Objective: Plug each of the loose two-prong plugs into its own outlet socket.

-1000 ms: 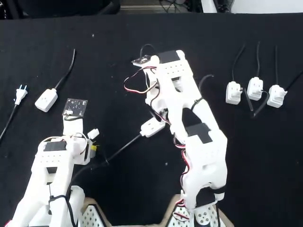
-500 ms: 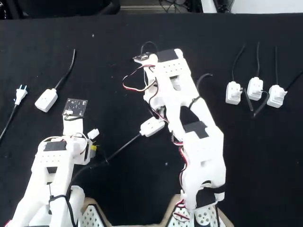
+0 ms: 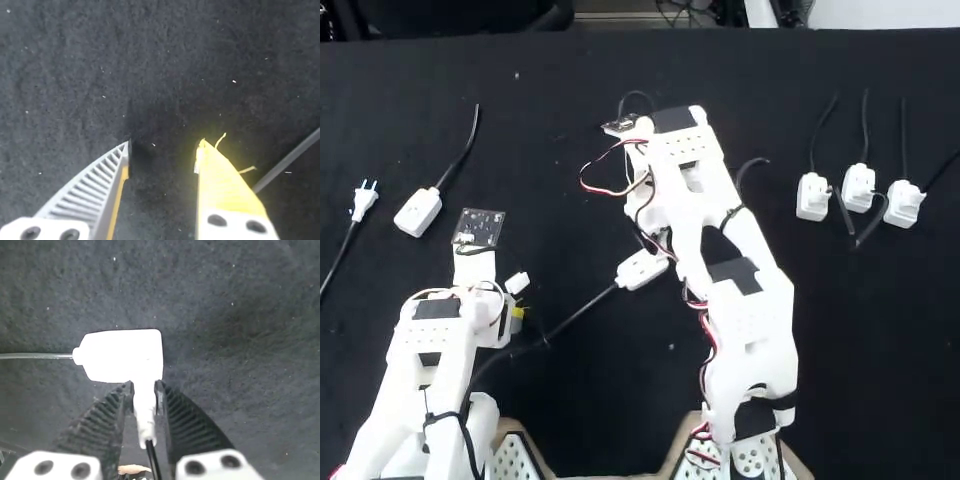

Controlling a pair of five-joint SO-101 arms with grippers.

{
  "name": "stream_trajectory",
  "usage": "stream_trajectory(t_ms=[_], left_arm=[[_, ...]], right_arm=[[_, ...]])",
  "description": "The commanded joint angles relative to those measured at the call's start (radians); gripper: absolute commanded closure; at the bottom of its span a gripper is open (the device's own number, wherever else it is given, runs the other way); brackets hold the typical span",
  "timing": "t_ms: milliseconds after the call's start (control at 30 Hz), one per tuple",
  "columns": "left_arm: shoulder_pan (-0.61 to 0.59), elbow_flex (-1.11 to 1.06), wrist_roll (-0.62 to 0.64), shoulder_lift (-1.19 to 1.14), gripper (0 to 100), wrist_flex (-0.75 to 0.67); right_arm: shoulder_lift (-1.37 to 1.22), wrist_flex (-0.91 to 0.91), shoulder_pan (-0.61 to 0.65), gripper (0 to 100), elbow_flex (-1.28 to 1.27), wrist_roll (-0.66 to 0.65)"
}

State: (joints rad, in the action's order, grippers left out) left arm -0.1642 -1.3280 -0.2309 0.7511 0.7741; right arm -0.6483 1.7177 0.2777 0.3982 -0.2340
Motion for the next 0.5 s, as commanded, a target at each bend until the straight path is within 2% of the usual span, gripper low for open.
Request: stream_trajectory(t_ms=[0, 467], left_arm=[[0.002, 0.005, 0.006, 0.002, 79, 0.006], [0.002, 0.005, 0.006, 0.002, 79, 0.005]], right_arm=[[-0.021, -0.044, 0.021, 98.8, -0.058, 0.003], [-0.021, -0.071, 0.054, 98.8, -0.059, 0.011]])
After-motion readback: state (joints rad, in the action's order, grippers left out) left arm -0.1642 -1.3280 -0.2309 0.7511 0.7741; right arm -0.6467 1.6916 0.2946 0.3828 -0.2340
